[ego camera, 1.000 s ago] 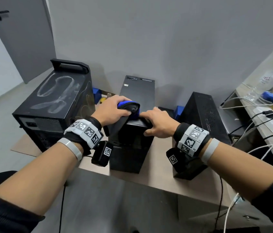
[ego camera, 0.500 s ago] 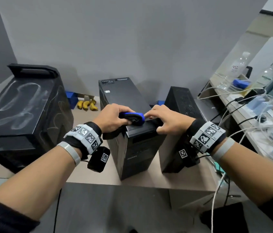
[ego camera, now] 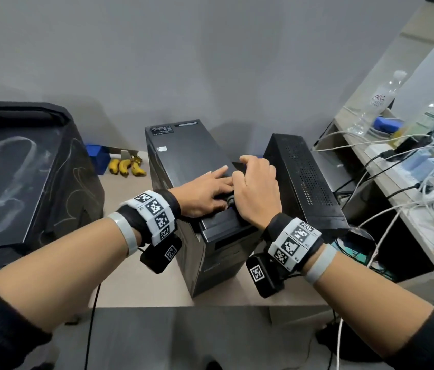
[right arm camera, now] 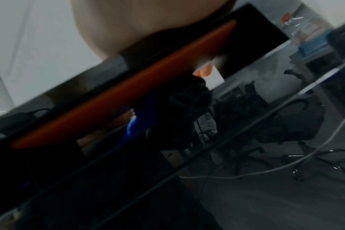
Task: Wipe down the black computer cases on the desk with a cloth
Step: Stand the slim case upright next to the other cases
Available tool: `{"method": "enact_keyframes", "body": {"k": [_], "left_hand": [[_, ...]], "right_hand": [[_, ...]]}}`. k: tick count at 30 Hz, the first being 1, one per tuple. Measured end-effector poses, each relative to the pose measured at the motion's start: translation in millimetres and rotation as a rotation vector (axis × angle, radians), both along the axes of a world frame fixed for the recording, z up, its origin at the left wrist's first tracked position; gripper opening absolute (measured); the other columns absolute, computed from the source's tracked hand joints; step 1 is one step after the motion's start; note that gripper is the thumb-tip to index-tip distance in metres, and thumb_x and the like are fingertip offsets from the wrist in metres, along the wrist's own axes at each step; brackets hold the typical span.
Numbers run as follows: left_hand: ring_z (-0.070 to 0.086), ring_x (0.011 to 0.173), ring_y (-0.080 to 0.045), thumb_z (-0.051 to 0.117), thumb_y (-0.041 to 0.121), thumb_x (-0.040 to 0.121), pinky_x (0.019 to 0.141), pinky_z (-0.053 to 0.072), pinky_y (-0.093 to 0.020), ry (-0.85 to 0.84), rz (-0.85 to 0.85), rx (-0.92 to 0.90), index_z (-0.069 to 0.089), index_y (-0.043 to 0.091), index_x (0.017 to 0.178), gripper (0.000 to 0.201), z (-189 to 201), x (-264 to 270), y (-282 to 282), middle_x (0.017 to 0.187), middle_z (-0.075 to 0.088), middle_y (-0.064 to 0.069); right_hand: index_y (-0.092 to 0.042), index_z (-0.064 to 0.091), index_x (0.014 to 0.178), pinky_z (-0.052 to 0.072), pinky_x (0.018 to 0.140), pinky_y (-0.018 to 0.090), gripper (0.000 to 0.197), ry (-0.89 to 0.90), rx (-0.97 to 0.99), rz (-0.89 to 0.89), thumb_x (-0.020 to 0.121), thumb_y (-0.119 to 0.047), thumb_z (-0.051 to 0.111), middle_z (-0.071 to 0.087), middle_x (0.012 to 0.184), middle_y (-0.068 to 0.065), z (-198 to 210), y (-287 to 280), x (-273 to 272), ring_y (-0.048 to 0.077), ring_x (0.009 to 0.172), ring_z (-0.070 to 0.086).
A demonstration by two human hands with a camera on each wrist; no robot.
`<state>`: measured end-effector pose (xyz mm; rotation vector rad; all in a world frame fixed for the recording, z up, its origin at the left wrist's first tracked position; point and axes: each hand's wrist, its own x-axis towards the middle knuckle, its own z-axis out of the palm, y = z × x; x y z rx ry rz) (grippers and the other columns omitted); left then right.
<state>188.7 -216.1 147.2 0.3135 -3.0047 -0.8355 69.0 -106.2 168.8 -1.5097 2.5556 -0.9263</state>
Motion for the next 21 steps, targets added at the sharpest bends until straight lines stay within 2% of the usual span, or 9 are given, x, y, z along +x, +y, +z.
{"method": "enact_keyframes", "body": {"k": [2, 5, 8, 11, 13, 15, 18, 19, 21], "left_hand": [[-0.006, 0.155, -0.027, 0.048, 0.028, 0.101, 0.123, 0.003, -0.057, -0.059, 0.026, -0.071, 0.048, 0.014, 0.146, 0.047, 1.9, -16.5, 0.5, 0.165, 0.021, 0.008], [-0.002, 0.155, -0.027, 0.042, 0.032, 0.104, 0.122, 0.005, -0.059, -0.059, 0.157, -0.159, 0.031, 0.024, 0.156, 0.053, 1.9, -34.7, -4.7, 0.168, 0.006, 0.003], [0.014, 0.152, -0.032, 0.051, 0.023, 0.098, 0.121, 0.015, -0.058, 0.069, 0.367, -0.18, 0.033, 0.025, 0.154, 0.059, -3.3, -33.2, -28.2, 0.165, 0.019, -0.01], [0.038, 0.134, -0.036, 0.062, 0.005, 0.083, 0.116, 0.028, -0.043, 0.324, 0.511, -0.05, 0.044, 0.015, 0.141, 0.061, -6.8, -14.8, -35.0, 0.142, 0.042, -0.016], [0.05, 0.12, -0.03, 0.061, -0.002, 0.082, 0.106, 0.036, -0.036, 0.369, 0.394, -0.027, 0.055, 0.014, 0.128, 0.049, -2.1, -0.2, -23.2, 0.126, 0.055, -0.009], [0.053, 0.117, -0.018, 0.061, 0.002, 0.088, 0.105, 0.038, -0.031, 0.357, 0.211, 0.067, 0.061, 0.015, 0.125, 0.04, 2.9, 15.0, -4.2, 0.122, 0.061, -0.003], [0.038, 0.13, -0.001, 0.049, 0.018, 0.098, 0.112, 0.02, -0.011, 0.289, -0.002, 0.173, 0.053, 0.013, 0.142, 0.044, 3.1, 31.8, 24.0, 0.146, 0.05, 0.001], [0.032, 0.136, 0.001, 0.044, 0.023, 0.1, 0.116, 0.014, -0.014, 0.26, -0.024, 0.17, 0.049, 0.015, 0.147, 0.048, -0.3, 33.5, 24.8, 0.153, 0.042, 0.003], [0.024, 0.147, -0.005, 0.036, 0.032, 0.102, 0.124, 0.006, -0.033, 0.18, -0.017, 0.141, 0.042, 0.024, 0.152, 0.051, -5.0, 34.2, 14.7, 0.161, 0.031, 0.008]], "right_hand": [[-0.02, 0.048, 0.133, 0.037, 0.102, 0.044, 0.039, -0.006, 0.0, -0.005, 0.095, -0.029, 0.043, 0.049, 0.132, 0.003, 0.1, 0.6, -0.8, 0.026, 0.122, 0.04], [-0.021, 0.049, 0.131, 0.036, 0.103, 0.042, 0.038, -0.031, 0.002, -0.014, 0.095, -0.029, 0.043, 0.048, 0.134, 0.002, 1.1, 0.9, -1.1, 0.024, 0.123, 0.039], [-0.02, 0.049, 0.131, 0.035, 0.102, 0.042, 0.038, -0.028, -0.007, -0.021, 0.095, -0.03, 0.043, 0.047, 0.134, 0.003, 1.8, 1.3, -0.3, 0.025, 0.121, 0.039], [-0.018, 0.048, 0.133, 0.037, 0.102, 0.042, 0.046, -0.031, -0.017, -0.015, 0.091, -0.034, 0.039, 0.048, 0.133, 0.004, 2.5, 3.3, 2.0, 0.026, 0.12, 0.04], [-0.018, 0.048, 0.135, 0.038, 0.101, 0.042, 0.051, -0.055, -0.021, -0.011, 0.089, -0.037, 0.037, 0.049, 0.133, 0.005, 3.7, 3.7, 2.9, 0.027, 0.121, 0.04], [-0.019, 0.048, 0.134, 0.039, 0.099, 0.042, 0.045, -0.081, -0.015, -0.011, 0.092, -0.035, 0.04, 0.051, 0.131, 0.004, 3.8, 4.2, 2.5, 0.026, 0.121, 0.041], [-0.022, 0.052, 0.13, 0.038, 0.097, 0.04, 0.037, -0.083, 0.023, 0.023, 0.096, -0.032, 0.04, 0.054, 0.129, 0.0, 5.7, 4.7, 3.2, 0.021, 0.121, 0.044], [-0.023, 0.054, 0.128, 0.038, 0.096, 0.039, 0.036, -0.08, 0.042, 0.034, 0.097, -0.032, 0.038, 0.055, 0.128, -0.001, 6.9, 4.4, 3.2, 0.021, 0.121, 0.045], [-0.025, 0.059, 0.123, 0.038, 0.093, 0.037, 0.035, -0.086, 0.071, 0.055, 0.098, -0.033, 0.035, 0.056, 0.125, -0.001, 5.1, 4.5, 1.6, 0.02, 0.118, 0.047]]}}
